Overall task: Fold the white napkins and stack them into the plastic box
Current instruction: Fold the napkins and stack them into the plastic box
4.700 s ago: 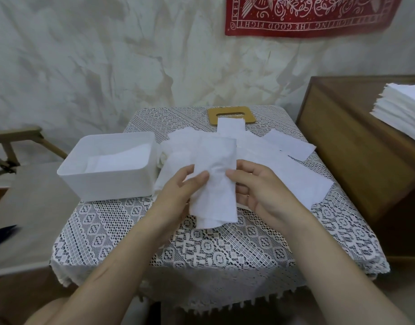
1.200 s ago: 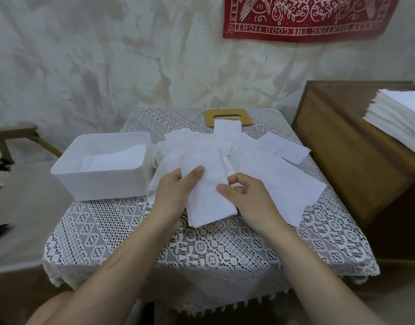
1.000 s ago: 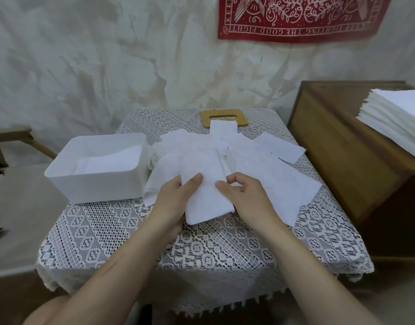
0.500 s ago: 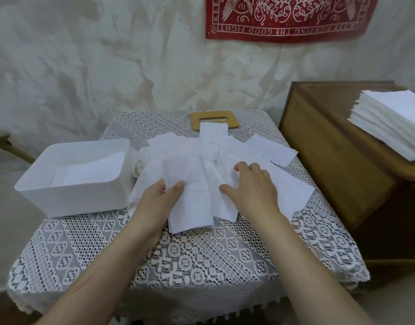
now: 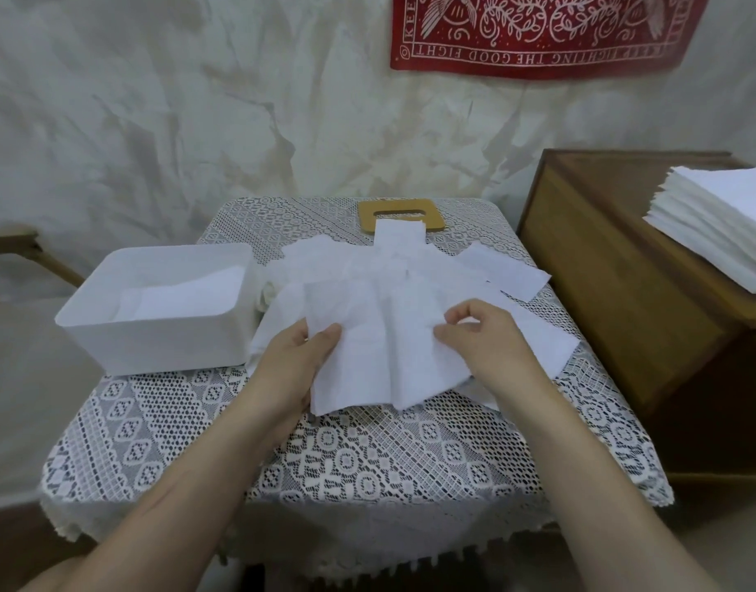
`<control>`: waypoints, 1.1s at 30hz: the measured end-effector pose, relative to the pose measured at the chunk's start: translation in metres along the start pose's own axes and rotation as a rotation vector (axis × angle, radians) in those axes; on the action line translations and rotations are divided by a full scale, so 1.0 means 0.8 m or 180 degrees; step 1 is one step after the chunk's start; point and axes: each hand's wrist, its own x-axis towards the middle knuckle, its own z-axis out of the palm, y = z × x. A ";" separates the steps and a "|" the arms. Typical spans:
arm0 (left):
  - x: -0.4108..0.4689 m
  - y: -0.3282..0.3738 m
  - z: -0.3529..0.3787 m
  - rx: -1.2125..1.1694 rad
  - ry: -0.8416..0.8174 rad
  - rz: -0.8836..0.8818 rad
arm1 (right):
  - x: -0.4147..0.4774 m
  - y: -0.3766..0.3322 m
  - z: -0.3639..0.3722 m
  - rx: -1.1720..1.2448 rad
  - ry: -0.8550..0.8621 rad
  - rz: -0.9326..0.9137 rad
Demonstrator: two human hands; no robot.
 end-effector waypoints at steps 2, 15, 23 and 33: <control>-0.005 0.000 0.001 0.0067 0.0021 0.0037 | 0.001 0.014 -0.003 -0.0442 -0.0032 0.0299; -0.010 -0.001 0.000 -0.0005 -0.0080 0.0011 | 0.011 -0.006 -0.009 -0.0680 0.0179 -0.0115; -0.008 0.004 0.009 -0.0395 -0.0241 -0.0103 | -0.025 -0.033 0.005 0.1472 -0.0602 0.0019; -0.012 0.003 0.019 -0.0694 -0.0308 -0.0080 | -0.020 -0.013 0.049 0.0693 -0.0182 -0.0181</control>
